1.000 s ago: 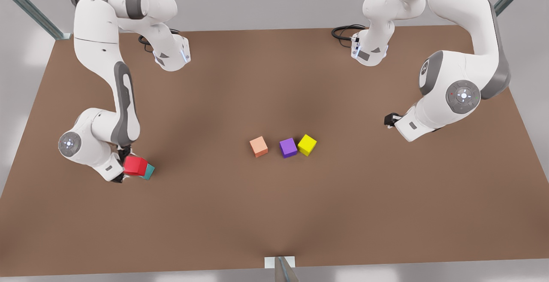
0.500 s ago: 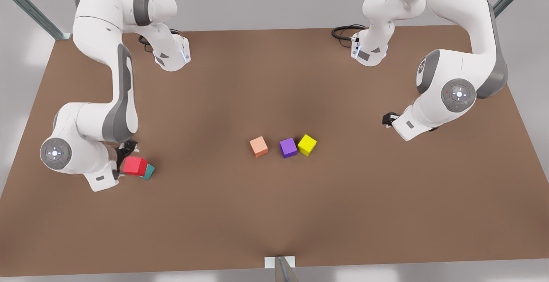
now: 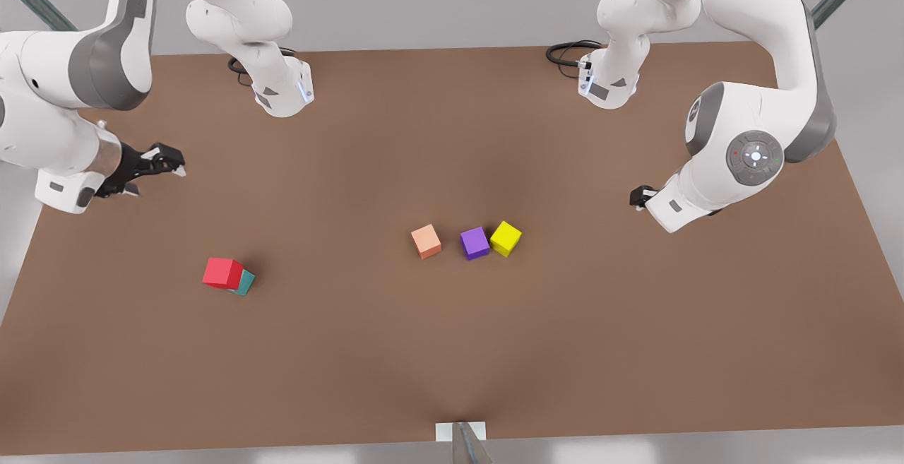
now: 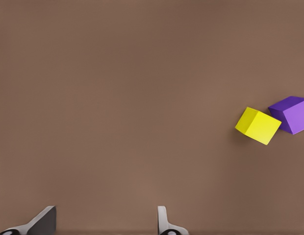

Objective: Pick up red wooden cube and pass to hand red wooden cube and place in blue wooden cube

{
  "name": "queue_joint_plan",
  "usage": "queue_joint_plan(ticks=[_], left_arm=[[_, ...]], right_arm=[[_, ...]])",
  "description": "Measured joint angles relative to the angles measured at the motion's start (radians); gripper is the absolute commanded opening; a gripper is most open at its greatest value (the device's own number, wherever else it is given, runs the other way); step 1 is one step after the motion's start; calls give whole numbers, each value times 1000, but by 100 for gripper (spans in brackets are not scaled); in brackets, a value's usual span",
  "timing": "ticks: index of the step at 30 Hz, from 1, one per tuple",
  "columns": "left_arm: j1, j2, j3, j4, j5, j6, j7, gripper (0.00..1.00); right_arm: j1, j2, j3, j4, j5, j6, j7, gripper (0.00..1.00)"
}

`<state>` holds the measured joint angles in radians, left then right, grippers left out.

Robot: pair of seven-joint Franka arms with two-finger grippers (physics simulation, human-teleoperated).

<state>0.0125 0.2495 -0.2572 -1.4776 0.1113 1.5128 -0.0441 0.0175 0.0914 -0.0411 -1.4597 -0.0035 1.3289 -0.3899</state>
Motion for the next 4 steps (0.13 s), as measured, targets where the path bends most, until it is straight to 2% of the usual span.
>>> queue_joint_plan(ticks=[4], left_arm=[[1,0,0,0,0,0,-2,100]], right_arm=[[15,1,0,0,-1,-3,105,100]])
